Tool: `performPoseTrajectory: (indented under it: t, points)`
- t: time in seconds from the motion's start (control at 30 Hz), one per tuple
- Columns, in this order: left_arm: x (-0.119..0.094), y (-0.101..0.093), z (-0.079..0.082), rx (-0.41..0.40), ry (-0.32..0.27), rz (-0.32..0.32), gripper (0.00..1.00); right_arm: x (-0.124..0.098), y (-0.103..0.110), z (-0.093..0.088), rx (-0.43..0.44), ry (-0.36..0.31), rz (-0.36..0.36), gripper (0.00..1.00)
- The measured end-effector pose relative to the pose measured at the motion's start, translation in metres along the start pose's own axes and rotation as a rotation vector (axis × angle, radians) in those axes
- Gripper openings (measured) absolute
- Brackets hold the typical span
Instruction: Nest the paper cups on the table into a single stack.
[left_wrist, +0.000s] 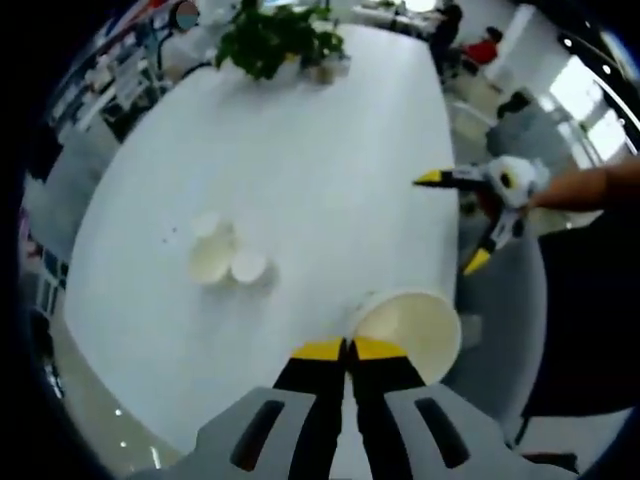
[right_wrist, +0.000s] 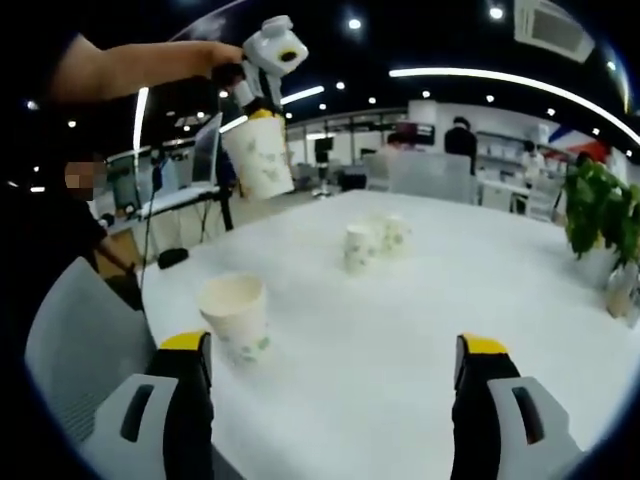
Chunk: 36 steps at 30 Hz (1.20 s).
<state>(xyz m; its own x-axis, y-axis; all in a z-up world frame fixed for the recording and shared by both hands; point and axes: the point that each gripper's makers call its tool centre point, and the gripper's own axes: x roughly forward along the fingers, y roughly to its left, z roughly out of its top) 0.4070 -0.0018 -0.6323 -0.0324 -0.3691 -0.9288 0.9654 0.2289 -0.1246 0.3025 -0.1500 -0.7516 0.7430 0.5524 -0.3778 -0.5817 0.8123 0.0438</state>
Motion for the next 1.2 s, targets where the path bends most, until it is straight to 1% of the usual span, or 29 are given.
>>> performPoseTrajectory:
  t: [0.13,0.2,0.3,0.4,0.53,0.9,1.07,1.2]
  points:
    - [0.003,-0.007,-0.003,-0.003,0.010,-0.012,0.00,-0.001,0.001,-0.001,0.000,0.002,-0.002,1.00]
    - [0.005,-0.010,-0.004,0.010,0.007,-0.012,0.00,0.000,0.001,-0.001,0.001,0.003,-0.001,1.00]
    - [0.008,-0.016,-0.006,-0.002,0.010,-0.018,0.00,-0.001,0.001,-0.002,0.000,0.000,-0.003,1.00]
    - [0.012,-0.021,-0.005,-0.005,0.006,-0.011,0.00,-0.001,0.001,-0.002,0.000,0.003,-0.003,1.00]
    - [0.018,-0.034,0.000,-0.013,-0.006,-0.024,0.00,-0.001,0.002,-0.002,0.001,0.000,-0.001,1.00]
    - [0.045,-0.062,-0.009,-0.013,0.090,-0.074,0.00,0.001,0.002,-0.002,0.005,0.003,0.001,1.00]
    - [0.054,-0.064,-0.013,-0.022,0.122,-0.078,0.00,0.002,0.001,-0.001,0.007,0.002,-0.001,1.00]
    - [0.062,-0.068,-0.015,-0.031,0.132,-0.082,0.00,0.002,0.001,-0.001,0.012,-0.001,-0.002,1.00]
